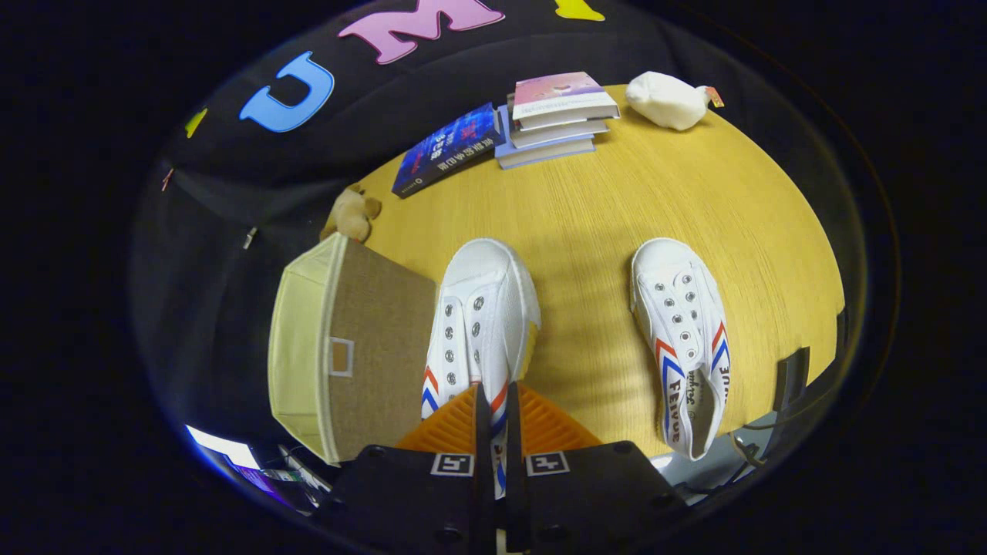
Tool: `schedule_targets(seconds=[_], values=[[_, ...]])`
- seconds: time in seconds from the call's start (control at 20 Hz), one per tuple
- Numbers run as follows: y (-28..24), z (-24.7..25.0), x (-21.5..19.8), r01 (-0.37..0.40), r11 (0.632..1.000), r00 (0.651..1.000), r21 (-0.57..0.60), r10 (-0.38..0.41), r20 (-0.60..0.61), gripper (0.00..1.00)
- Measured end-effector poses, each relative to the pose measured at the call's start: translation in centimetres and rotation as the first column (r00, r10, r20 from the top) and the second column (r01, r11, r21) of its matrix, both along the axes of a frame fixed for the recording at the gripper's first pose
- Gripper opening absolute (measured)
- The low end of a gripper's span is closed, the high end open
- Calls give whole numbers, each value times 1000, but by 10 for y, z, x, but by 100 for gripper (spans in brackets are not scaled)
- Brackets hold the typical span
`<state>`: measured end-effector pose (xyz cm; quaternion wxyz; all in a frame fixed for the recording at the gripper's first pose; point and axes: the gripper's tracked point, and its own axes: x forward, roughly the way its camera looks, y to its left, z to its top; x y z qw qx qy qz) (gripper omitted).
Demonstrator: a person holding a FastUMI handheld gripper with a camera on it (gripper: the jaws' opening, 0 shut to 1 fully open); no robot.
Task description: Open the storage box then place both shoes into the box .Put the left shoe in first, then the right shoe, with the right side of both shoes facing outward in a uniform manner.
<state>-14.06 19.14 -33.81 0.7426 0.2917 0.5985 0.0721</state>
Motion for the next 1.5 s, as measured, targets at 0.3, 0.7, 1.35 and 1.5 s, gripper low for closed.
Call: schedule_targets(seconds=[0.3,0.7,1.35,1.5], values=[[37,90,46,7,995,995,103,-17,96,9],[152,106,62,-7,966,1000,257,7,1,9],[233,48,59,-23,974,992,227,50,-114,9],[239,42,62,-13,970,992,242,43,-119,9]])
